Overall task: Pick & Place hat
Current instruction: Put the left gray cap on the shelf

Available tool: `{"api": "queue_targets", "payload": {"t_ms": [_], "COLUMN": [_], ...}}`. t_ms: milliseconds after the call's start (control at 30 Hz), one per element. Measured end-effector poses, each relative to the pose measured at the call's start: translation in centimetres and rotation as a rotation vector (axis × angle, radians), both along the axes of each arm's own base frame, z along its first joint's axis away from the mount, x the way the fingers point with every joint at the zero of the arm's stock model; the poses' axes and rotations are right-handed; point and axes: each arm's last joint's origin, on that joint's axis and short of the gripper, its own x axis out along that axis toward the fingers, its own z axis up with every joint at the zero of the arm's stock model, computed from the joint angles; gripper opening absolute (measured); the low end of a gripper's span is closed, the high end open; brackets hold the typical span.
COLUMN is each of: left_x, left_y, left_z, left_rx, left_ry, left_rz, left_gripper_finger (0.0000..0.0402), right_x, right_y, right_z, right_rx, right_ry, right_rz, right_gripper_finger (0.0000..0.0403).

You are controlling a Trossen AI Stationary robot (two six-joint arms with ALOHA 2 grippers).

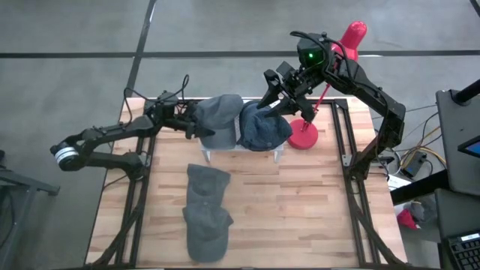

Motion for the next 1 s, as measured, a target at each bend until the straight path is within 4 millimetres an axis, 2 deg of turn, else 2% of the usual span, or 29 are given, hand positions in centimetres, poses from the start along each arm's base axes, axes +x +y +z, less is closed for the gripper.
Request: {"api": "queue_targets", "payload": {"t_ms": [267, 433, 633, 833, 1000], "left_x": [-0.6, -0.7, -1.0, -0.9, -1.0], "left_y": [0.5, 0.9, 0.9, 1.0, 0.9], "left_z": [-0.5, 0.5, 2.1, 3.4, 3.2], "left_rx": [-0.009, 0.048, 0.146, 0.198, 0.197], "left_ry": [0.054, 0.117, 0.293, 0.295, 0.3], "left_rz": [-0.01, -0.008, 0.027, 0.033, 0.013], "left_gripper_finger": [0.0229, 0.0229, 0.023, 0.023, 0.023], "right_x": [0.0, 0.0, 0.0, 0.0, 0.0], "right_y": [0.0, 0.0, 0.0, 0.0, 0.0], "right_z": [0.0, 0.0, 0.0, 0.0, 0.0], "right_rx": [0.0, 0.0, -0.001, -0.003, -0.004], "right_ry": [0.0, 0.0, 0.0, -0.002, -0.003], "right_rz": [0.0, 0.0, 0.0, 0.001, 0.0], "right_gripper_finger": [0.0182, 0.0183, 0.0183, 0.0182, 0.0183]}}
